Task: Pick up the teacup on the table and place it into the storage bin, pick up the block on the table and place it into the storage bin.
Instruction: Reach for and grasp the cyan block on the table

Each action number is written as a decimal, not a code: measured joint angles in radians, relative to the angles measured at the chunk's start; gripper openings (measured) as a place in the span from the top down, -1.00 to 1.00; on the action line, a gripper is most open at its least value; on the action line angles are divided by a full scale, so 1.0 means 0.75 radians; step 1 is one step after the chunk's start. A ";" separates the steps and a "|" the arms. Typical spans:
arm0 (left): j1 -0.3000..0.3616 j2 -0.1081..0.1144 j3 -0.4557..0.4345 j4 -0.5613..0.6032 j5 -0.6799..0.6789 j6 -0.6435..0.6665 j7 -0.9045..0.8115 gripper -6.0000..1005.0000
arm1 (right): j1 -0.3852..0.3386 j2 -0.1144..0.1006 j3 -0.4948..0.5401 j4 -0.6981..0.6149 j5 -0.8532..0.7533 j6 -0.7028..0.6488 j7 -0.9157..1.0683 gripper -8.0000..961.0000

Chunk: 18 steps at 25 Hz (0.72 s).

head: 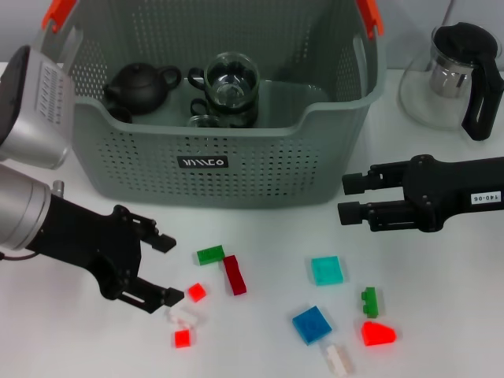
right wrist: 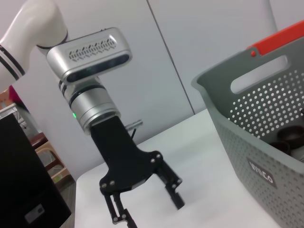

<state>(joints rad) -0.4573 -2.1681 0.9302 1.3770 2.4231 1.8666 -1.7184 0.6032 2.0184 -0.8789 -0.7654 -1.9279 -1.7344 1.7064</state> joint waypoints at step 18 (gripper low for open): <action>0.089 0.002 -0.442 -0.663 -0.487 -0.020 0.695 -0.80 | 0.054 -0.009 -0.015 -0.017 -0.165 -0.011 -0.025 -0.33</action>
<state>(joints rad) -0.3904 -2.1667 0.5987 0.8799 2.0580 1.8518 -1.1973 0.6438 2.0119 -0.8904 -0.7778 -2.0519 -1.7427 1.6880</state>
